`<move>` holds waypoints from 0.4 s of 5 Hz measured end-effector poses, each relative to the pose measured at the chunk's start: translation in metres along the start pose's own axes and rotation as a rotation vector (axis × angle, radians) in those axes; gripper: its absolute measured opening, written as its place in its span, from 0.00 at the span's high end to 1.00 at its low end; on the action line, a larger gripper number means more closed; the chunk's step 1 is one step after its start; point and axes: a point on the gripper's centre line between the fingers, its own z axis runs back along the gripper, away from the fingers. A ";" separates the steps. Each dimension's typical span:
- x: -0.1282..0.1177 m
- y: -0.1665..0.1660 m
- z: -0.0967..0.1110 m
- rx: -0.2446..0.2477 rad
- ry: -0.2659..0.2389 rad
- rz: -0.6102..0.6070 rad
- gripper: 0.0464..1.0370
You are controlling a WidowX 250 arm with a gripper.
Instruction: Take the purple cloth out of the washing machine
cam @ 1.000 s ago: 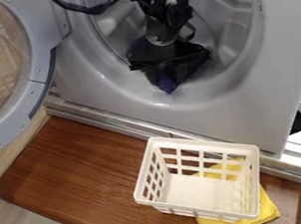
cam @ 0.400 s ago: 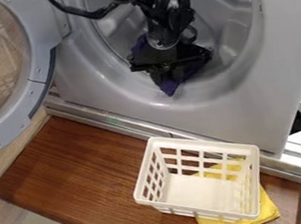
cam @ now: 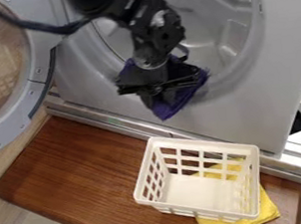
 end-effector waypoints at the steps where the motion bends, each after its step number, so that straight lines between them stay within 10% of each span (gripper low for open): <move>1: -0.020 0.000 0.015 -0.015 0.005 -0.026 0.80; 2: -0.038 0.019 0.023 -0.008 0.012 0.015 0.80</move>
